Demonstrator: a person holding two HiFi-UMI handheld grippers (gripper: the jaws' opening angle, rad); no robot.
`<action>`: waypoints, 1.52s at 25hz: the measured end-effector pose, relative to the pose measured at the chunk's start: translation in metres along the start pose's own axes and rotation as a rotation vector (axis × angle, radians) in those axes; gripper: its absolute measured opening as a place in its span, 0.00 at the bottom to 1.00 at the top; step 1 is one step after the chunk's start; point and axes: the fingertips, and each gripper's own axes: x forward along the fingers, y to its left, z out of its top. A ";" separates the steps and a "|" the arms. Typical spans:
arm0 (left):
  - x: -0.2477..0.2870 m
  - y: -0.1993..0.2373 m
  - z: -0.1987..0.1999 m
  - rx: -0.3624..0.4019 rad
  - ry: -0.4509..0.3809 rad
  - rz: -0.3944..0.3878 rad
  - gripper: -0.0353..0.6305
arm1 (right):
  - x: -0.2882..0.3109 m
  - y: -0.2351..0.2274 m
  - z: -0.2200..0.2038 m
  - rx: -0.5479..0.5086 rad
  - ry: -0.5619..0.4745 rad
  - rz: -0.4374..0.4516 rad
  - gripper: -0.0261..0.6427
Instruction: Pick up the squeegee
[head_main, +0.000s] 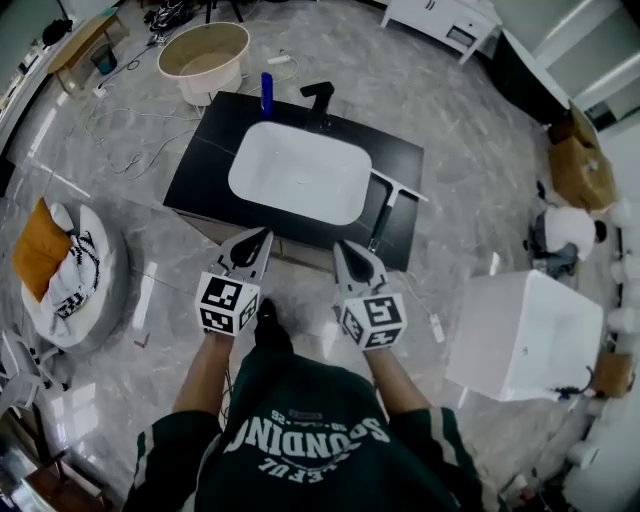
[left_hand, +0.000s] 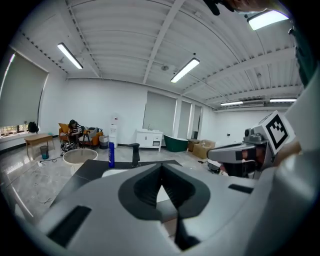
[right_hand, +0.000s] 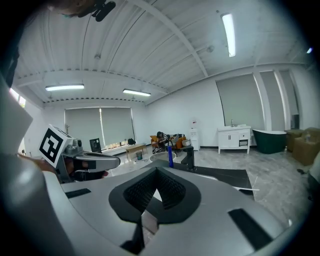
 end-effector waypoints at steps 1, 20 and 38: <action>0.005 0.010 0.003 0.006 0.003 -0.010 0.06 | 0.010 0.001 0.003 0.005 0.003 -0.010 0.04; 0.104 0.062 0.031 0.121 0.034 -0.266 0.06 | 0.082 -0.052 0.006 0.018 0.069 -0.324 0.04; 0.217 -0.004 0.052 0.166 0.065 -0.417 0.06 | 0.070 -0.170 0.009 0.119 0.049 -0.499 0.04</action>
